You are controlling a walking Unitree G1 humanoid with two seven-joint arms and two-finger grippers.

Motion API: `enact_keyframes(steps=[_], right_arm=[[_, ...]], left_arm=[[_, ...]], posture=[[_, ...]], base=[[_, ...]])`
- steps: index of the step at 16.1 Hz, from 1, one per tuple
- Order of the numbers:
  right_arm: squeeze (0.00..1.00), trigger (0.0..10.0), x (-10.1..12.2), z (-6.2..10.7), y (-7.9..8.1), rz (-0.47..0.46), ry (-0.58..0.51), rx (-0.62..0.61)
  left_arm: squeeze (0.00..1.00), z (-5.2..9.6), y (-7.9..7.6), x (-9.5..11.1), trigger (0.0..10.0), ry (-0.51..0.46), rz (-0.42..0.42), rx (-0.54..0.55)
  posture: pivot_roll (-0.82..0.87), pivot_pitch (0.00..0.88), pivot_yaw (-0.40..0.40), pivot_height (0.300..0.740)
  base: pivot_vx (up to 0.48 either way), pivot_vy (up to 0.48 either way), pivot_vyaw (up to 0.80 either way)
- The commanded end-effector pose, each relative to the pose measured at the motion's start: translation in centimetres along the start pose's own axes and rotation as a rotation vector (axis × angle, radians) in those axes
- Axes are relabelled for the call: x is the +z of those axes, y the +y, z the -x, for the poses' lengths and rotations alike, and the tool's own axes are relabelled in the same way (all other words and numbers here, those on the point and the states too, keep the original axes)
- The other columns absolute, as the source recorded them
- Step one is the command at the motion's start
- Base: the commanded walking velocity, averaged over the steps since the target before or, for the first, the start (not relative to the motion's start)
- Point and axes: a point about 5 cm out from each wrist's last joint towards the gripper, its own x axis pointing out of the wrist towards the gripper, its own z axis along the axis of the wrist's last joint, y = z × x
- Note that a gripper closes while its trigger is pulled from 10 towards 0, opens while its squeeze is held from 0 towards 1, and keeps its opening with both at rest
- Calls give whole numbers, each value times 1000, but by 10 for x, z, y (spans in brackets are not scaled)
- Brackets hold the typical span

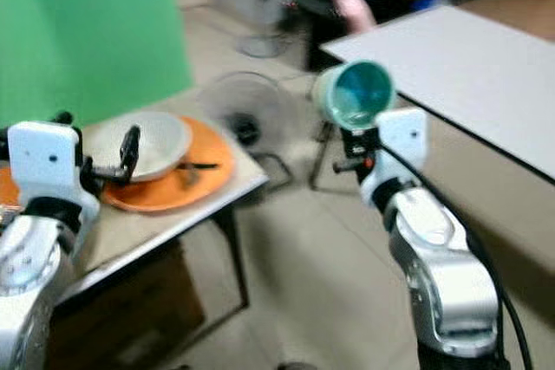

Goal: Setting the table

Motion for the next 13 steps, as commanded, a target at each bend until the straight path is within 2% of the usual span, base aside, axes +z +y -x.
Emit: enact_keyframes(steps=[1, 6, 13], right_arm=[[0, 10000, 5, -2, -5, 0, -27, -35], [0, 10000, -4, -7, -11, -96, 22, -114], [0, 10000, -10, -7, -9, -112, 53, -139]], left_arm=[[0, 4, -3, 2, 10000, -14, 14, -4], [0, 5, -5, -2, 10000, 5, 24, -1], [0, 1, -7, 0, 10000, 0, 32, -17]], posture=[[-60, 0, -14, 740], [-64, 0, -10, 740], [-73, 0, 0, 740]], base=[[0, 0, -656], [0, 0, -636], [321, 0, -620]])
